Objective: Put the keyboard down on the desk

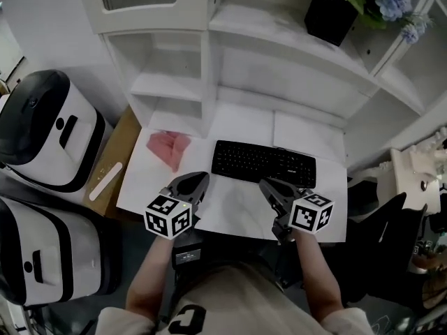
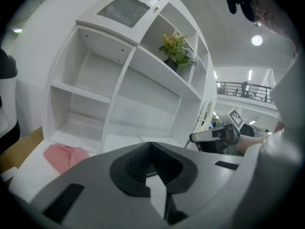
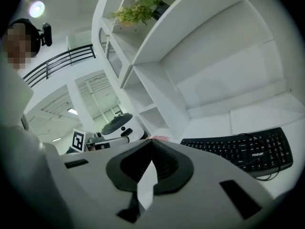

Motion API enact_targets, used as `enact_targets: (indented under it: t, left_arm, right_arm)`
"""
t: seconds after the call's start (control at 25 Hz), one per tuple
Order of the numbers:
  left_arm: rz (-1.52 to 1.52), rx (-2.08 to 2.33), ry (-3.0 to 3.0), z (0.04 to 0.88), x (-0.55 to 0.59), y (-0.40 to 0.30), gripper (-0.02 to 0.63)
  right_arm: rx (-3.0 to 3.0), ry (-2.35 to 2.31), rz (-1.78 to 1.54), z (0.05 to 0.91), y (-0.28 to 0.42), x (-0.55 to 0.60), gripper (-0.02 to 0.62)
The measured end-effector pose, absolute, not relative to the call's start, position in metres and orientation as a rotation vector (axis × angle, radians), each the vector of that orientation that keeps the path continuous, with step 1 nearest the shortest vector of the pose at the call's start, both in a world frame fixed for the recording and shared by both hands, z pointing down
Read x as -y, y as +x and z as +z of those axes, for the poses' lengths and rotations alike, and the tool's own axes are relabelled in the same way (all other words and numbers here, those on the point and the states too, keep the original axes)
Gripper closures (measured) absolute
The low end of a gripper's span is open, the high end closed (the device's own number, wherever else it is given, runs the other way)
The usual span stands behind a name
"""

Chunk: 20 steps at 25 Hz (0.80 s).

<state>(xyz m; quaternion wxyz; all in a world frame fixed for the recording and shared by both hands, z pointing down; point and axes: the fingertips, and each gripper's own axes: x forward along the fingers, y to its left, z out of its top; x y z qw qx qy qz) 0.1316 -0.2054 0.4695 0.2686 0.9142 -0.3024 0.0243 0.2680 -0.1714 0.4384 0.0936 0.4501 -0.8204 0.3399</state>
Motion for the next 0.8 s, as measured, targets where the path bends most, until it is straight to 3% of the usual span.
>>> enact_targets:
  t: [0.8]
  left_arm:
    - [0.034, 0.434, 2.597, 0.425, 0.149, 0.165, 0.594]
  right_arm:
    - [2.504, 1.340, 1.070, 0.405, 0.205, 0.104, 0.569]
